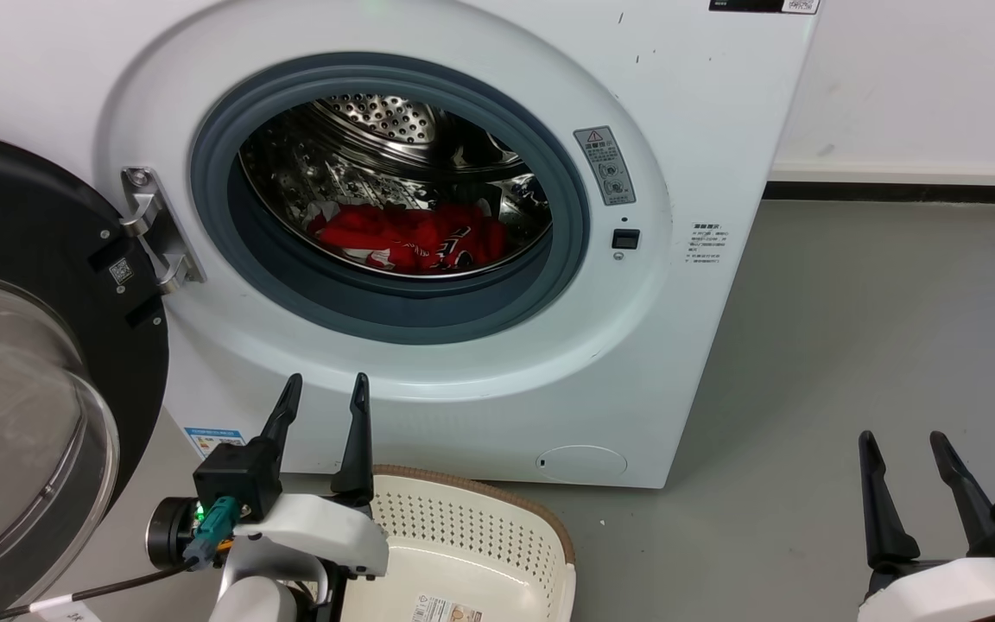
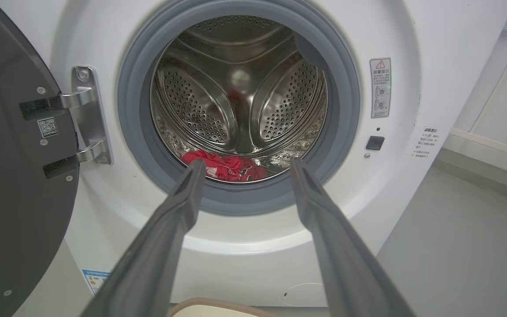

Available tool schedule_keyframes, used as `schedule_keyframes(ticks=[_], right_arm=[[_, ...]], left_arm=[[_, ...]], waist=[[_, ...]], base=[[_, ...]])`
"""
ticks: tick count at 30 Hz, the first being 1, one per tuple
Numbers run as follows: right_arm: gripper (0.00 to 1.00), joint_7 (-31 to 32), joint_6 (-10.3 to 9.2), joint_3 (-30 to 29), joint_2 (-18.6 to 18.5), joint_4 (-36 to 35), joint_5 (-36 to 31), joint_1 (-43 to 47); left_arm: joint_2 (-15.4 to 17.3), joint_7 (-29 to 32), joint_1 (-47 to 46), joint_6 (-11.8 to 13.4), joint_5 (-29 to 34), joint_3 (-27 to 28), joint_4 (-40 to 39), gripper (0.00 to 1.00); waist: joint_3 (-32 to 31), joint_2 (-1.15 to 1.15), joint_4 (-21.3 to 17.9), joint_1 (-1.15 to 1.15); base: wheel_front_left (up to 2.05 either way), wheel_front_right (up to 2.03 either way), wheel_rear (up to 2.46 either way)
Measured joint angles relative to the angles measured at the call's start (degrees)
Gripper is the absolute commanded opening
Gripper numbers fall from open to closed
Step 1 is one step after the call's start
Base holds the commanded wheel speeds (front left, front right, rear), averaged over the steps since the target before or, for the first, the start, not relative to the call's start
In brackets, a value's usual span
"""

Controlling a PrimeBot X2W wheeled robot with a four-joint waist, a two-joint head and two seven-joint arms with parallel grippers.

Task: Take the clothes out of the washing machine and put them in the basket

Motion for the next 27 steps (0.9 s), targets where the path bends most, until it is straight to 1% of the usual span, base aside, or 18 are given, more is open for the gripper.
schedule_keyframes(ticks=[9,27], right_arm=[[1.00,0.68,0.02,-0.59,0.07,-0.57,-3.23,0.46],[1.00,0.65,0.09,-1.74,0.20,-1.00,-6.76,1.27]], left_arm=[[-0.05,-0.93,-0.73,0.38,3.41,-0.32,0.74,1.00],[-0.76,-2.57,-1.36,0.36,8.88,0.66,2.80,1.00]], waist=[[0.00,0.00,0.25,0.00],[0.30,0.00,0.49,0.00]], base=[[0.00,0.00,0.00],[0.00,0.00,0.00]])
